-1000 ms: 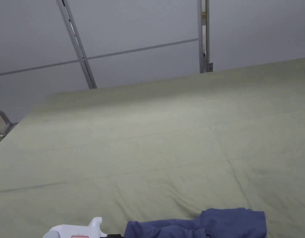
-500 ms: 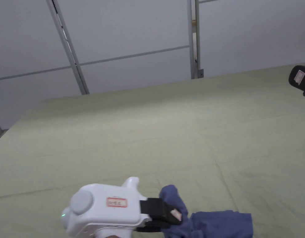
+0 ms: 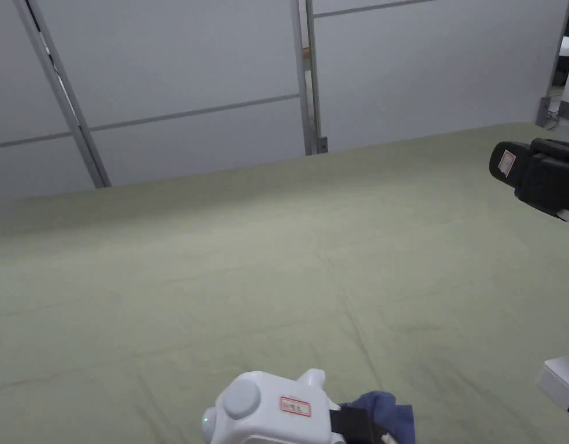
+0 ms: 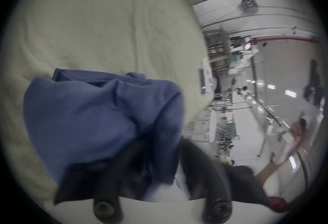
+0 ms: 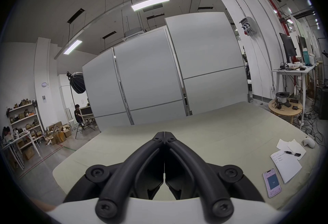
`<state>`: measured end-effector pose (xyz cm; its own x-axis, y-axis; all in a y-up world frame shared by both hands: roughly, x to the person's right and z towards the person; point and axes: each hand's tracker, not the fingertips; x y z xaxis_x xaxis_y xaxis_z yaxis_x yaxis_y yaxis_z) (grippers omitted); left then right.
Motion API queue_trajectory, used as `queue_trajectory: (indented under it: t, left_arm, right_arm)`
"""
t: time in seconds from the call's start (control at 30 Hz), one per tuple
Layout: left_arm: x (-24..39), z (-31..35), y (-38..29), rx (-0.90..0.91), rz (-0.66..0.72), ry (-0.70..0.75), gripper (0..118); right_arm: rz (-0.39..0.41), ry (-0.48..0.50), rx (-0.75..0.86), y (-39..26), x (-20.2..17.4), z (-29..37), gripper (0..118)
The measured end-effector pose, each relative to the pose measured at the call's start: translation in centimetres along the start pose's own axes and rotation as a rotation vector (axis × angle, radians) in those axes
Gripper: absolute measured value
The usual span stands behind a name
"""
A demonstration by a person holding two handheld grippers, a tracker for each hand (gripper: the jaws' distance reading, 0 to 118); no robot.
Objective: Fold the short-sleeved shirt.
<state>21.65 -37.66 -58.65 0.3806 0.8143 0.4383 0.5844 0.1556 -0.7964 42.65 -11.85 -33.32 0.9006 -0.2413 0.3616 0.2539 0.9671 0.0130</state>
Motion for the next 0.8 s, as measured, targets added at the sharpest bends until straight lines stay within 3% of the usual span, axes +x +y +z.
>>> queue_trajectory:
  t: [0.03, 0.07, 0.1, 0.2, 0.23, 0.27, 0.3, 0.33, 0.4, 0.47, 0.6, 0.7, 0.8]
  left_arm:
    - [0.0, 0.8, -0.4, 0.012, 0.002, -0.072, 81]
    - [0.1, 1.6, -0.8, 0.028, 0.007, -0.154, 117]
    - [0.2, 2.5, -1.3, 0.054, 0.02, -0.251, 118]
    - [0.1, 5.0, -1.3, 0.127, 0.155, -0.259, 118]
    - [-0.1, 5.2, -1.1, 0.129, 0.141, -0.266, 117]
    - [-0.4, 5.1, -0.9, 0.12, 0.126, -0.255, 99]
    - [-0.6, 4.9, -0.6, 0.117, 0.102, -0.16, 35]
    - [-2.0, 4.4, 0.4, 0.083, 0.079, -0.087, 0]
    - [-2.0, 2.1, 0.9, 0.006, 0.011, -0.021, 0]
    - [-2.1, -1.1, 0.8, -0.045, 0.056, -0.098, 0]
    - [-3.0, -6.2, 2.1, -0.022, 0.11, -0.105, 0]
    - [-2.6, -8.2, 2.9, -0.055, 0.079, -0.013, 0]
    - [-1.5, -7.9, 3.2, -0.079, 0.08, -0.062, 0]
  right_arm:
    - [-0.003, -0.001, -0.001, -0.1, 0.0, 0.0, 2]
    - [-0.008, -0.001, -0.002, -0.3, 0.1, -0.1, 2]
    - [-0.013, 0.002, -0.004, -0.4, 0.3, -0.2, 2]
    - [-0.028, 0.004, -0.009, -0.8, 0.4, -0.5, 2]
    - [-0.033, 0.005, -0.011, -0.9, 0.4, -0.5, 2]
    - [-0.039, 0.008, -0.015, -0.9, 0.5, -0.5, 2]
    - [-0.041, 0.01, -0.017, -1.0, 0.5, -0.4, 2]
    - [-0.038, 0.01, -0.017, -1.1, 0.5, -0.2, 2]
    - [-0.012, -0.006, -0.02, -1.2, 0.7, 0.0, 2]
    - [0.002, -0.02, -0.023, -1.2, 1.0, 0.2, 2]
    - [-0.007, -0.041, -0.043, -1.3, 2.2, 0.4, 2]
    - [0.01, -0.066, -0.055, -1.4, 2.8, 0.6, 2]
    - [0.004, -0.062, -0.064, -1.7, 3.5, 0.6, 2]
